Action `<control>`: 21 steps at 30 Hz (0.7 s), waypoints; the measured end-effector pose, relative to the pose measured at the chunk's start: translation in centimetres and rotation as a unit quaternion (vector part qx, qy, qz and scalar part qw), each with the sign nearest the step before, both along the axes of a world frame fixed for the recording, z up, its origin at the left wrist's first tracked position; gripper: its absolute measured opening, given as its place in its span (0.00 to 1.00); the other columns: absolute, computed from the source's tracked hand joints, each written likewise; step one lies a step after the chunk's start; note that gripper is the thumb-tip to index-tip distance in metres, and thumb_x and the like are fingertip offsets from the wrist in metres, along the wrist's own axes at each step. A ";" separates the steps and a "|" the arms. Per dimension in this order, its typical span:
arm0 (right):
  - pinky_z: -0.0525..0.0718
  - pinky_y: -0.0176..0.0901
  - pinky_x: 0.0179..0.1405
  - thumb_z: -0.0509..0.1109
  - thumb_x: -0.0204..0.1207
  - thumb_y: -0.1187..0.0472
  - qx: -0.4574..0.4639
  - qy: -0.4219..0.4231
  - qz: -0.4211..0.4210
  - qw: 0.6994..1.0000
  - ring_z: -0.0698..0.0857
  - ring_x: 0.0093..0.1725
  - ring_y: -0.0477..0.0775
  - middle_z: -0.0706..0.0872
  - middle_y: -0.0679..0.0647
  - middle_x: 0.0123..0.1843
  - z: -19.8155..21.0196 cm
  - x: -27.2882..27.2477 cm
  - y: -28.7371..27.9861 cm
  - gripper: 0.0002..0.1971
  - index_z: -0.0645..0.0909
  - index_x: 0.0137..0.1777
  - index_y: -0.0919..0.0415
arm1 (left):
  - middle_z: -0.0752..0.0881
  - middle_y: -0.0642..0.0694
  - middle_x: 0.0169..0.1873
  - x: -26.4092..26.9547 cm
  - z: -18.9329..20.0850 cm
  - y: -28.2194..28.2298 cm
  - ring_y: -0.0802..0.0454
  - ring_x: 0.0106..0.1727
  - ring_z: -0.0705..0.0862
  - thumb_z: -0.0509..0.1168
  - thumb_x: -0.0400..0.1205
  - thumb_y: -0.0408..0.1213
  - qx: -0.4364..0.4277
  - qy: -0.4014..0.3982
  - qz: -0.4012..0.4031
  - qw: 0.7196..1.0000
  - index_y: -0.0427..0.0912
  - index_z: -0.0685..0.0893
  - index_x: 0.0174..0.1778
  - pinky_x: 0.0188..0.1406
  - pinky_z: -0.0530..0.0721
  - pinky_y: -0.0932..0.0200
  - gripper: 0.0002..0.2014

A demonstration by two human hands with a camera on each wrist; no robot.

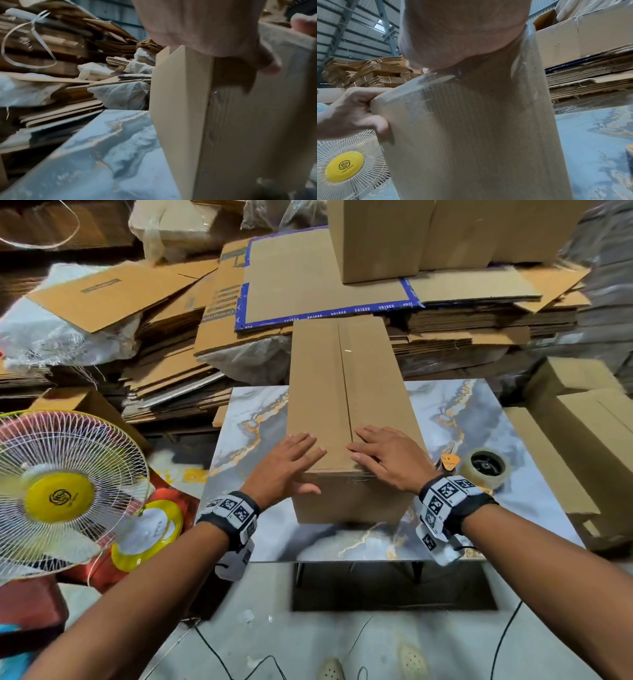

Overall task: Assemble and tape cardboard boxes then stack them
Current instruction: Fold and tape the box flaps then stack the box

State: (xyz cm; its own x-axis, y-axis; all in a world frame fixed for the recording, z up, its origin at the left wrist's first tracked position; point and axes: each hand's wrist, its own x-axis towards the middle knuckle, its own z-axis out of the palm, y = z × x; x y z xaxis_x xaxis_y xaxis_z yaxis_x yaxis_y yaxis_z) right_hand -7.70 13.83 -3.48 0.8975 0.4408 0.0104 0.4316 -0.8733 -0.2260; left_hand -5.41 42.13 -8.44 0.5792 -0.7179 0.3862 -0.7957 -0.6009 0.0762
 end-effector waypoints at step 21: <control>0.58 0.55 0.84 0.24 0.59 0.13 -0.101 -0.013 0.020 0.995 0.61 0.88 0.56 0.67 0.54 0.87 0.3 -0.1 0.7 0.62 0.69 0.84 0.46 | 0.87 0.36 0.63 -1.4 2.2 -1.7 0.37 0.66 0.83 0.50 0.87 0.66 -0.024 -0.027 0.062 0.997 0.39 0.88 0.63 0.64 0.81 0.44 0.35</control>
State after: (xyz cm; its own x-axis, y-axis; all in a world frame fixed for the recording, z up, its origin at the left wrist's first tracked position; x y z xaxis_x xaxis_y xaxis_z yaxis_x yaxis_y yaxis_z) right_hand -7.78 14.50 -3.19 0.8796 0.4720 -0.0592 0.4706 -0.8816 -0.0360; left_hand -6.85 40.43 -6.21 0.6396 -0.6217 0.4522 -0.7192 -0.6916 0.0666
